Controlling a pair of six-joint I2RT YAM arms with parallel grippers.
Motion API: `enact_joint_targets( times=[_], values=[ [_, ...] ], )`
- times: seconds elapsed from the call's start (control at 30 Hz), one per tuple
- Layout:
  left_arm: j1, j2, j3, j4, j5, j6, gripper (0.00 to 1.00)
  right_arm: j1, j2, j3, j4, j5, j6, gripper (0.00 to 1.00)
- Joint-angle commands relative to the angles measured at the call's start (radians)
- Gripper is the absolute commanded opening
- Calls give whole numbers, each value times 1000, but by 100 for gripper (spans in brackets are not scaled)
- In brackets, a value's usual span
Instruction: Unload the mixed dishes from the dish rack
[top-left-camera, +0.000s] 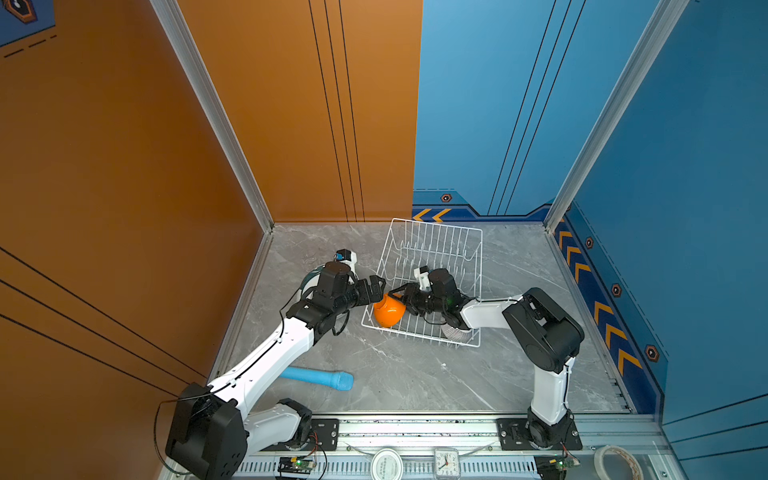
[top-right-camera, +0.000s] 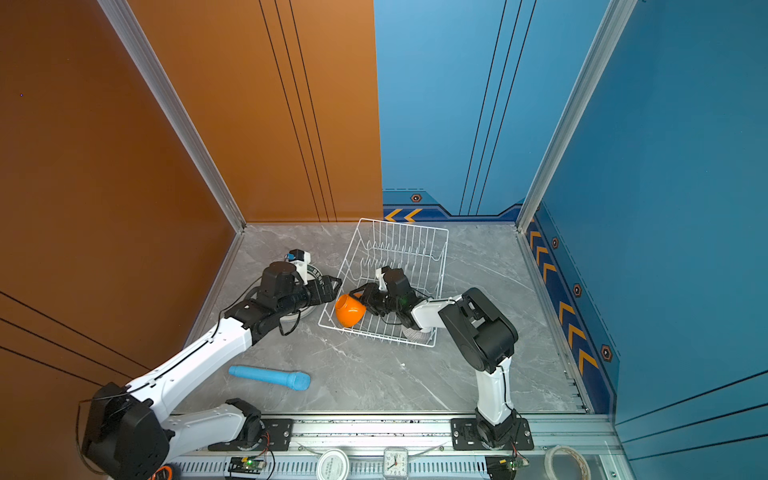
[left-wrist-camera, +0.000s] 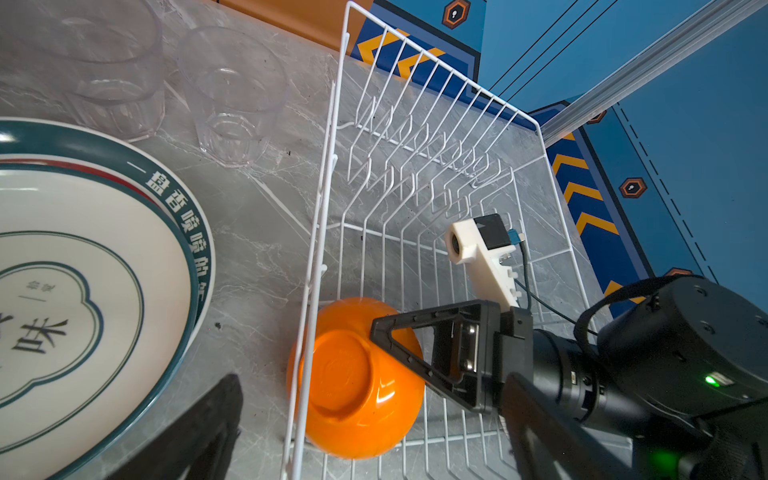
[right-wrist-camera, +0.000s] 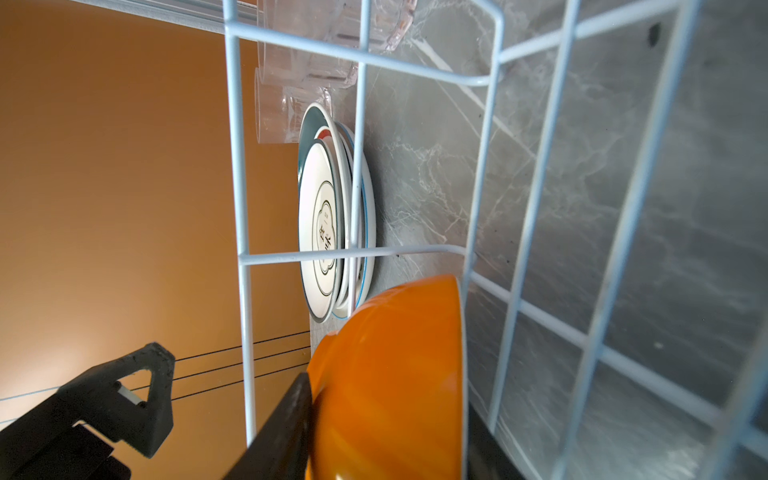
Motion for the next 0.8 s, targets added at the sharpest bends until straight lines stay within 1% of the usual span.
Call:
enact_joint_targets(
  times=[0.0,0.2,0.4,0.57,0.77],
  values=[
    [-6,4,26,-21,20,17,98,-7,-18,15,-16,-12,-19,45],
    [-5,3,24,-22,18,18,98,-9,-32,12,14,-25,-5,41],
    [-5,4,24,-24,19,19,98,-19,-56,2,25,-30,7,34],
    [-4,1,23,-25,14,21,98,-26,-80,0,36,-36,13,33],
    [-4,1,25,-27,14,23,98,-36,-98,-2,29,-39,13,29]
  ],
)
